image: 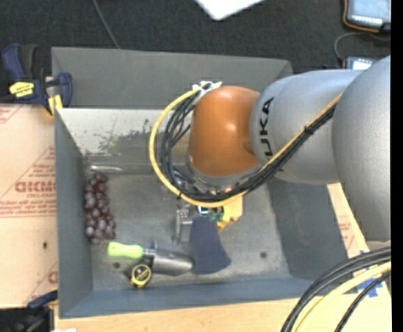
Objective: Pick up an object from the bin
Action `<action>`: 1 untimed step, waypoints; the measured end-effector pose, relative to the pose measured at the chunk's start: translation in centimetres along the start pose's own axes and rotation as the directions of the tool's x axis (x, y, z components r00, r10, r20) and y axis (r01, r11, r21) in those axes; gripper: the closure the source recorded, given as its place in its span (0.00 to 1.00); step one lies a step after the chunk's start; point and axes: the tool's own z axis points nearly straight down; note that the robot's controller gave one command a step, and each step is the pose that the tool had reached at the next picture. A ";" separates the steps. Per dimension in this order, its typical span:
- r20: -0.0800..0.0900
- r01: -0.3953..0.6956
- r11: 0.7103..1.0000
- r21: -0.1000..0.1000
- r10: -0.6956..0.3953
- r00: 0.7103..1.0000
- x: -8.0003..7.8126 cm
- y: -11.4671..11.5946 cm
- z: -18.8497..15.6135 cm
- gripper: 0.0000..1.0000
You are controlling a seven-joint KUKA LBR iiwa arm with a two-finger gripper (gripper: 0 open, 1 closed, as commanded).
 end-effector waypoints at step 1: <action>0.008 -0.104 0.995 -0.002 0.104 0.995 2.3 4.7 2.0 0.00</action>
Offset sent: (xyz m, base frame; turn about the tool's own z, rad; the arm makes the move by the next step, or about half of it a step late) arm -0.0600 0.0623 -0.0713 0.0404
